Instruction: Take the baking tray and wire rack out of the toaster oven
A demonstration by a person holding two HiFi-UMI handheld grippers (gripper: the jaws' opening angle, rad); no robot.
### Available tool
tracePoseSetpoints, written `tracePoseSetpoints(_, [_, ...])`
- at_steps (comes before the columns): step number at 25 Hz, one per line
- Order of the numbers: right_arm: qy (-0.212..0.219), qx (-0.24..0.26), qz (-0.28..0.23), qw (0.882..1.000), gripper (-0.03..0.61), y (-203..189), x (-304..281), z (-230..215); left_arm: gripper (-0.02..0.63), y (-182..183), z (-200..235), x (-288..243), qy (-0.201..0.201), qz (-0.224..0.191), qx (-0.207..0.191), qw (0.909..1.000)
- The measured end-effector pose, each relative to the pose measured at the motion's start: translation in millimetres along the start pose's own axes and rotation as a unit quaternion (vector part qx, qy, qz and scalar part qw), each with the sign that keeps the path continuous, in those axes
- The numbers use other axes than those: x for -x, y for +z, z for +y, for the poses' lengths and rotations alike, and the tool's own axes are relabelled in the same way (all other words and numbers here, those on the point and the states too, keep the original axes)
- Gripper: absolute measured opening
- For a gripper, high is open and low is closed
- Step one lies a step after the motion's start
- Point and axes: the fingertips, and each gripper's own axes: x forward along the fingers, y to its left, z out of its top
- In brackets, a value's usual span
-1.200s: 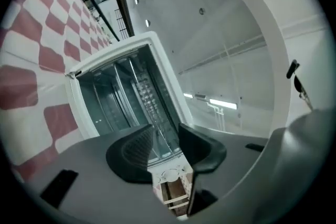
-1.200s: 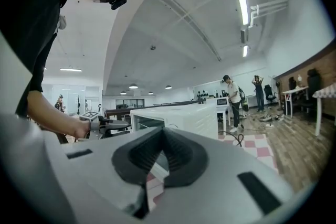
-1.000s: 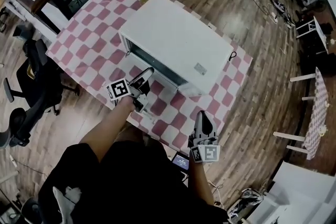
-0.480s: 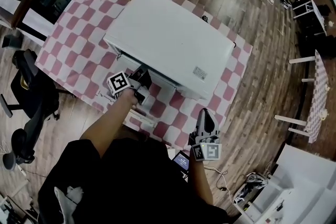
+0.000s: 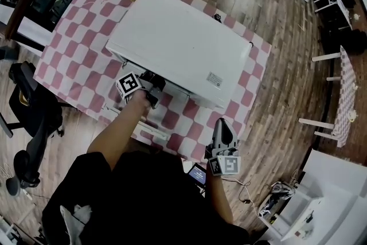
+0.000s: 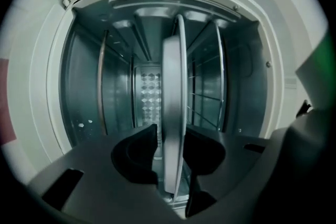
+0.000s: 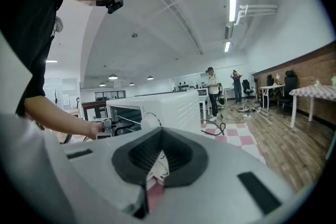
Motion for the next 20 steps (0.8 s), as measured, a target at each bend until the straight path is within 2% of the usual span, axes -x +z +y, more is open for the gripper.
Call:
tracePoseSetpoints(2, [-0.003, 0.003, 0.0, 1.0, 0.003, 2, 0, 0, 0.089, 2, -3, -1, -0.006, -0.001, -0.001, 1.0])
tracePoseSetpoints(11, [0.006, 0.006, -0.012, 1.0, 0.003, 6, 4, 6, 0.077, -1, -6, 4, -0.012, -0.009, 0.031, 0.9994])
tracePoseSetpoints(20, [0.034, 0.018, -0.028, 0.999, 0.003, 7, 20, 14, 0.072, -16, -3, 60, 0.005, -0.026, 0.043, 0.9987])
